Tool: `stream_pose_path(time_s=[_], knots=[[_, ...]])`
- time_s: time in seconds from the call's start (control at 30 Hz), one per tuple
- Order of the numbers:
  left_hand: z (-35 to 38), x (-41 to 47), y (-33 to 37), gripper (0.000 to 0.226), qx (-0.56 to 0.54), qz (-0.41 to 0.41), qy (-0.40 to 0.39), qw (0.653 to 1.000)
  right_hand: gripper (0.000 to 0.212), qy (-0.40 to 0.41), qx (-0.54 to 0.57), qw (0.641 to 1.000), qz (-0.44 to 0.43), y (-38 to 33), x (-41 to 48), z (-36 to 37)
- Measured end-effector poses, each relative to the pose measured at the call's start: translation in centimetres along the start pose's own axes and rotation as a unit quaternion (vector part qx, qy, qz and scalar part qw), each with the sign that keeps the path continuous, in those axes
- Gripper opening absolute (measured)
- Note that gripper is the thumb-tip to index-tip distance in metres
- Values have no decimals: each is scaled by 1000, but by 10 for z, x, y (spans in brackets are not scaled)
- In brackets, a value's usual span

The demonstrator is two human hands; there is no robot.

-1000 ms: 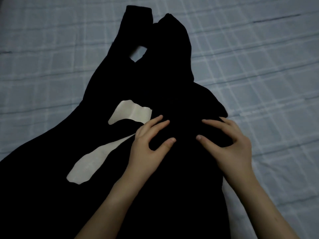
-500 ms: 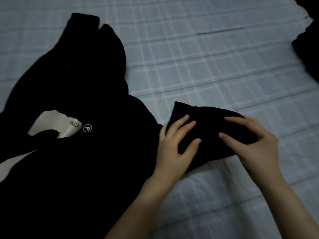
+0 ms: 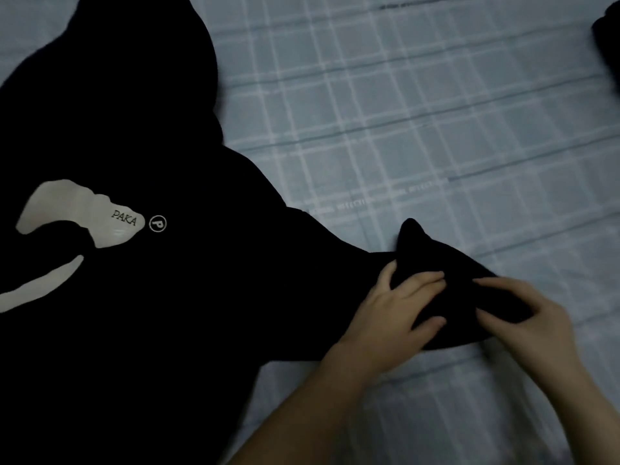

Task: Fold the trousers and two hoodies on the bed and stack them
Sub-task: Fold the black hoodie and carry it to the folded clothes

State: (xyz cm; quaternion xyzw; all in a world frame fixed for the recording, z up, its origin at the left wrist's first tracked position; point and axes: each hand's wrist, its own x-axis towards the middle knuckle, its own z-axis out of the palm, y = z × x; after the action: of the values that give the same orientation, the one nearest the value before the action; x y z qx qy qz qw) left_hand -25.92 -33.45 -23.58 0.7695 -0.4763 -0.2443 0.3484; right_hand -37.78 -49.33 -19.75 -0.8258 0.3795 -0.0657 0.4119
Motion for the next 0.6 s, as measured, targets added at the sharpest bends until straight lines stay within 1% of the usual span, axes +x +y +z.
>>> stream_pose_path(time_s=[0.03, 0.07, 0.1, 0.13, 0.2, 0.23, 0.27, 0.3, 0.33, 0.37, 0.4, 0.43, 0.47, 0.5, 0.53, 0.57, 0.6], knots=[[0, -3, -2, 50, -2, -4, -13, 1000, 43, -20, -8, 1000, 4, 1, 0, 4], [-4, -7, -3, 49, -24, 1, -7, 1000, 36, -23, -16, 1000, -4, -1, 1, 5], [-12, -12, -3, 48, -58, 9, 12, 998, 26, -14, -30, 999, -21, -4, 3, 5], [-22, -18, -4, 46, -84, 17, 40, 995, 24, -2, -49, 998, -38, -8, 5, 4], [-43, -33, -13, 46, -91, 7, 123, 988, 39, 26, -82, 994, -61, -21, 8, 6], [-53, -42, -21, 47, -78, -21, 156, 985, 43, 42, -88, 992, -78, -32, 10, 11], [-61, -49, -29, 48, -53, -57, 180, 981, 47, 50, -89, 989, -106, -43, 11, 19], [-67, -54, -38, 49, -11, -91, 193, 977, 53, 37, -93, 985, -142, -54, 12, 31], [-71, -57, -46, 50, 55, -117, 192, 973, 61, 3, -113, 978, -176, -63, 12, 44], [-71, -59, -53, 52, 133, -131, 174, 967, 69, -38, -148, 969, -196, -69, 11, 58], [-69, -59, -59, 54, 202, -136, 142, 959, 75, -78, -194, 959, -193, -71, 11, 71], [-65, -58, -65, 55, 250, -137, 104, 953, 76, -111, -242, 948, -175, -67, 11, 82], [-62, -57, -69, 55, 277, -141, 70, 948, 72, -128, -272, 940, -161, -59, 11, 91], [-59, -56, -73, 56, 286, -145, 49, 946, 64, -127, -263, 943, -158, -52, 10, 94], [-57, -55, -76, 56, 292, -143, 42, 945, 57, -100, -202, 961, -162, -45, 9, 93], [-57, -55, -80, 55, 298, -142, 46, 943, 49, -52, -99, 981, -158, -43, 8, 90], [-58, -54, -81, 55, 301, -141, 55, 941, 40, 11, 3, 990, -142, -42, 6, 83]])
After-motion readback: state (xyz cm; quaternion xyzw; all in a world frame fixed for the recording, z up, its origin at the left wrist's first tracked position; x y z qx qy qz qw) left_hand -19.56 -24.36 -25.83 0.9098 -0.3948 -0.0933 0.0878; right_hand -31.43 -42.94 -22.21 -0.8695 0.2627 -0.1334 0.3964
